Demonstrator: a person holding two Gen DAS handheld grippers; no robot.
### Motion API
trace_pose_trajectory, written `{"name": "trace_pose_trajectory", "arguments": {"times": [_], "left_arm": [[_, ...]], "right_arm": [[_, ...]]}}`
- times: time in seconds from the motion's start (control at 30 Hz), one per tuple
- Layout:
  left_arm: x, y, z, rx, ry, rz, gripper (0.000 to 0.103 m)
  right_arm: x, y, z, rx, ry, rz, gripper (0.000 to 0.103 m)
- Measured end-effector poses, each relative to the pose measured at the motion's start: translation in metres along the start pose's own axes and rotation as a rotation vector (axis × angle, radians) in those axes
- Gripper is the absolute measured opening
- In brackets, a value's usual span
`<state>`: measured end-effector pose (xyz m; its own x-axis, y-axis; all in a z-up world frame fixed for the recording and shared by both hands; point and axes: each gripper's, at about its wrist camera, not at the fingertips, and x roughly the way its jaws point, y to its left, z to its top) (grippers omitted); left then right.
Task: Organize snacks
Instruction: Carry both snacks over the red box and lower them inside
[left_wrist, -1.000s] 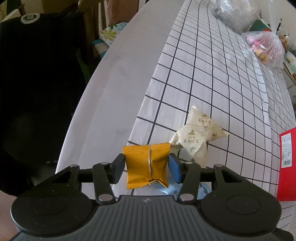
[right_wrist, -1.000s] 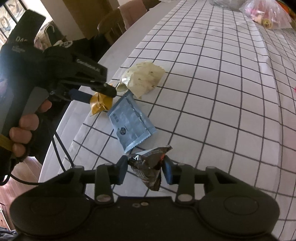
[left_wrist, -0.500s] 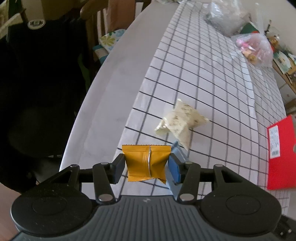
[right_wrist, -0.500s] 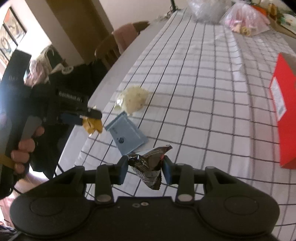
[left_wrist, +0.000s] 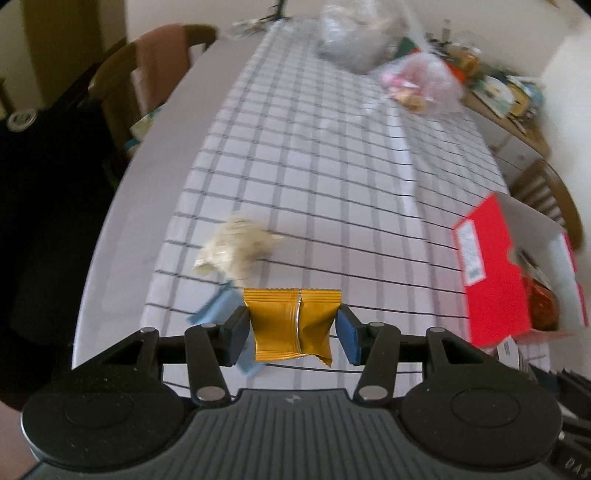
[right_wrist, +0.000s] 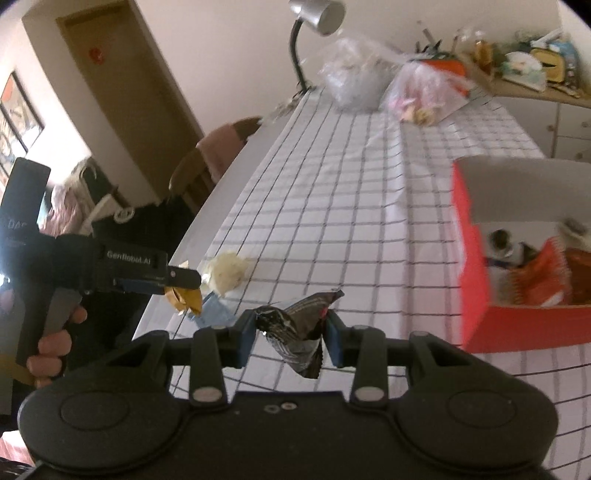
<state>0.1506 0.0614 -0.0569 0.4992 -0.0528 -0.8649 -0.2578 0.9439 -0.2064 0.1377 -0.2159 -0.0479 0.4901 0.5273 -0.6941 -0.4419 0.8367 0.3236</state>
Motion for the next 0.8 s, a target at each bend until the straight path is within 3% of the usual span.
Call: {"name": "trace_pose_trajectory", "arguments": {"times": [0.47, 0.8], "left_arm": [[-0.018, -0.142, -0.005, 0.209, -0.041, -0.098, 0.050], [-0.013, -0.225, -0.004, 0.313, -0.051, -0.122, 0.051]], "right_arm": [[-0.075, -0.095, 0.008, 0.067, -0.124, -0.107, 0.038], [-0.098, -0.158, 0.017, 0.087, -0.158, -0.161, 0.038]]}}
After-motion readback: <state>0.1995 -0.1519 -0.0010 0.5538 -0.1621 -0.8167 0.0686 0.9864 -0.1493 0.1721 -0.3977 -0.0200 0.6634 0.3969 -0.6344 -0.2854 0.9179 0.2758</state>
